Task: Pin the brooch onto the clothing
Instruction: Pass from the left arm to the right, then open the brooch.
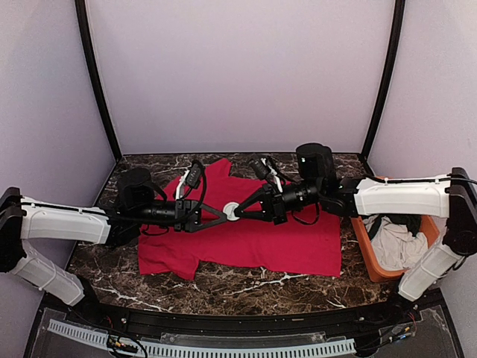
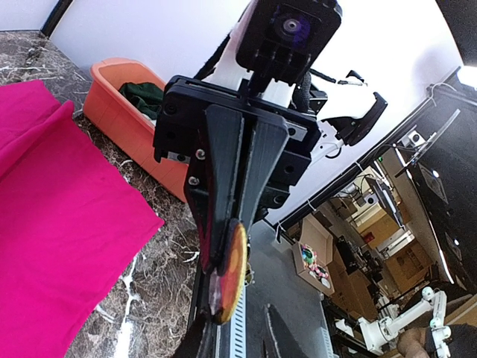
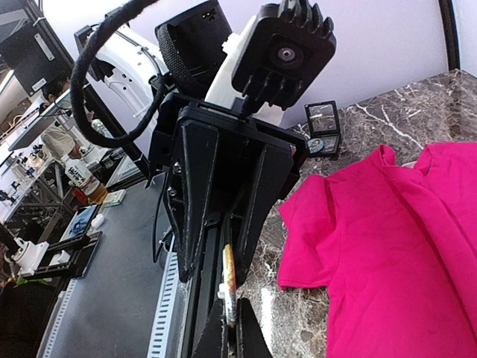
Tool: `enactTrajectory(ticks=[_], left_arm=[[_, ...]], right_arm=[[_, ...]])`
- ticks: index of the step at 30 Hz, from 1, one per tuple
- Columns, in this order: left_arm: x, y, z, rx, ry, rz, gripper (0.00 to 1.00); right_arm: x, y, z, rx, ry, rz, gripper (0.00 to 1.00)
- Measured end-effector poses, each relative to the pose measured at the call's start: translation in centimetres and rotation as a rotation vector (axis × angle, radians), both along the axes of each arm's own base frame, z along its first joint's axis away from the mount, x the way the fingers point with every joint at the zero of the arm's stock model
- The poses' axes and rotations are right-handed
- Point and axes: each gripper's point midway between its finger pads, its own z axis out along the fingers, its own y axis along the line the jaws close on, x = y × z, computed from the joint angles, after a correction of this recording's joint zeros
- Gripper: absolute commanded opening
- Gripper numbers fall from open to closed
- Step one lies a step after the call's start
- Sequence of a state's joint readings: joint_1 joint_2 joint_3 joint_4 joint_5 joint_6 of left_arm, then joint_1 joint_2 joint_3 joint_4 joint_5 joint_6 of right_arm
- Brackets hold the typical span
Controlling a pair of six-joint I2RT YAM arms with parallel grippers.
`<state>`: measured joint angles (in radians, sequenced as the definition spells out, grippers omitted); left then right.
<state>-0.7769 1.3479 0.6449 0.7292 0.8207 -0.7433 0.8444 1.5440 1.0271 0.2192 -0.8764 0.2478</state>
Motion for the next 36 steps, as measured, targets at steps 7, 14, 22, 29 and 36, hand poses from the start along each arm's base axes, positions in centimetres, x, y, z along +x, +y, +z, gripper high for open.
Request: enactTrajectory(ticks=[7, 14, 22, 29, 36], left_arm=[[0.6, -0.5, -0.3, -0.029, 0.041, 0.009, 0.21], [0.8, -0.6, -0.1, -0.049, 0.050, 0.013, 0.20], [1.0, -0.5, 0.1, -0.064, 0.055, 0.031, 0.15], [1.1, -0.5, 0.2, -0.086, 0.066, 0.034, 0.16], [1.3, -0.6, 0.3, -0.096, 0.069, 0.044, 0.09]], right_arm=[[0.3, 0.2, 0.2, 0.027, -0.051, -0.049, 0.00], [0.2, 0.6, 0.4, 0.034, -0.074, -0.060, 0.00], [0.0, 0.5, 0.4, 0.041, -0.093, -0.068, 0.00], [0.0, 0.5, 0.5, 0.049, -0.109, -0.071, 0.00], [0.1, 0.4, 0.8, 0.051, -0.119, -0.085, 0.00]])
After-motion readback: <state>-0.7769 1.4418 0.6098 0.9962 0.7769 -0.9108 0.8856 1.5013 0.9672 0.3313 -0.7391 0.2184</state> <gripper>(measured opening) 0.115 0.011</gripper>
